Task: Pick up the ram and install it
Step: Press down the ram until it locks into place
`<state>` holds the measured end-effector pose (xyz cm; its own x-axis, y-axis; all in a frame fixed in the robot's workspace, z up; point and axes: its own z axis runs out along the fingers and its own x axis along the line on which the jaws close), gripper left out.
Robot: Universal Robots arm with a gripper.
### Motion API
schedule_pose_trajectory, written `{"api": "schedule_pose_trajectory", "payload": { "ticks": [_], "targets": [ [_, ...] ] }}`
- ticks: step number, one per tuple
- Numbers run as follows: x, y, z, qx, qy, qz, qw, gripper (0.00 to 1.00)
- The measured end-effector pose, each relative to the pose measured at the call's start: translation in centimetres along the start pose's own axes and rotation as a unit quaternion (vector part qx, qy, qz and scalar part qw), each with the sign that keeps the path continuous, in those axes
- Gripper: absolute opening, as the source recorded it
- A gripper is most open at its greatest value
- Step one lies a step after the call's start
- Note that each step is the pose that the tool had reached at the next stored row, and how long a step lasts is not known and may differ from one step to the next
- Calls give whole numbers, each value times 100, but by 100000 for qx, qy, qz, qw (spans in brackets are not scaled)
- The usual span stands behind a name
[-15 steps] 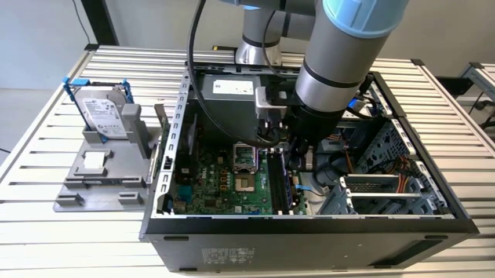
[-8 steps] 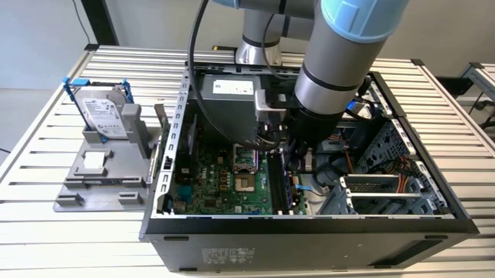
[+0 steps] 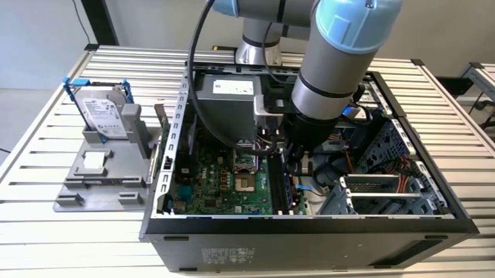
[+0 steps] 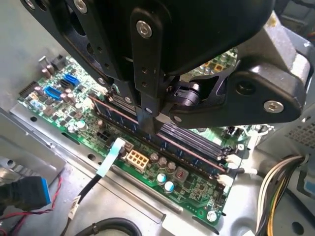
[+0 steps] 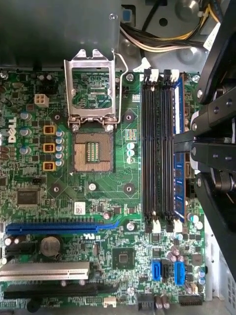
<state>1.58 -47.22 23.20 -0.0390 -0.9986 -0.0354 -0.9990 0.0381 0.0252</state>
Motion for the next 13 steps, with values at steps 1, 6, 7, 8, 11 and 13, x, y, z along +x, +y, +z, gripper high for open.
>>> {"api": "schedule_pose_trajectory", "payload": {
  "ticks": [1,6,7,8,11,13],
  "targets": [
    [0,-9,17,7,-11,165,100000,0],
    [3,-63,100,22,63,1247,99992,0],
    [4,-73,116,33,69,1523,99988,0],
    [5,-84,135,45,60,1807,99984,0],
    [7,-83,152,-27,179,2306,99973,0],
    [17,-79,150,-67,102,2362,99972,0]
  ]
}}
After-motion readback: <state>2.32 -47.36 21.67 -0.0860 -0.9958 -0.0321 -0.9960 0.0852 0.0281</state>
